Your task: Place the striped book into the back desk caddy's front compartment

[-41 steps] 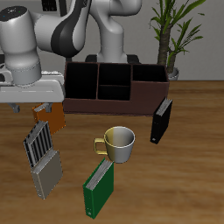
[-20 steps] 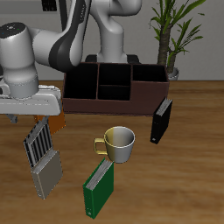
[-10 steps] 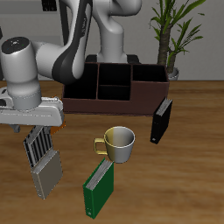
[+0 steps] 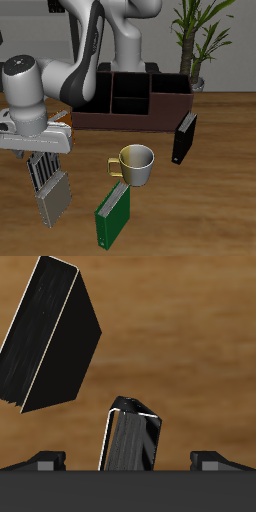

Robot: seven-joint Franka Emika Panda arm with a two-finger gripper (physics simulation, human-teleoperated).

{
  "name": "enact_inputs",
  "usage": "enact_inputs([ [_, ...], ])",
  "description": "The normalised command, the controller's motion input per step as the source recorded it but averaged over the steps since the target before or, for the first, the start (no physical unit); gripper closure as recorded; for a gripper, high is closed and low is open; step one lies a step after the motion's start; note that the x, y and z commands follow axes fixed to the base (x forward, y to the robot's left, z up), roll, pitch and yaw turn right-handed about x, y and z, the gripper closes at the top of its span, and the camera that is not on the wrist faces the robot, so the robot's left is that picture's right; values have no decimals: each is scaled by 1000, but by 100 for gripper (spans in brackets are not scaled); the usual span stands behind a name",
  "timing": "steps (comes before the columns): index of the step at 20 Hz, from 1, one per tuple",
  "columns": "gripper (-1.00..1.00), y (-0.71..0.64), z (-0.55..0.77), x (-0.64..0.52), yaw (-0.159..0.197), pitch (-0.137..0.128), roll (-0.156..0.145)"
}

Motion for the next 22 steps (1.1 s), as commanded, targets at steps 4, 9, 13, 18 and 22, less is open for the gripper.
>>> enact_inputs([
  [4,100,51,-99,-104,-19,11,26],
  [9,100,78,-60,-71,-15,8,13],
  [13,100,80,123,-66,-4,-11,7],
  [18,100,149,552,-167,28,-59,2],
  [22,100,126,478,-228,42,-24,-11],
])
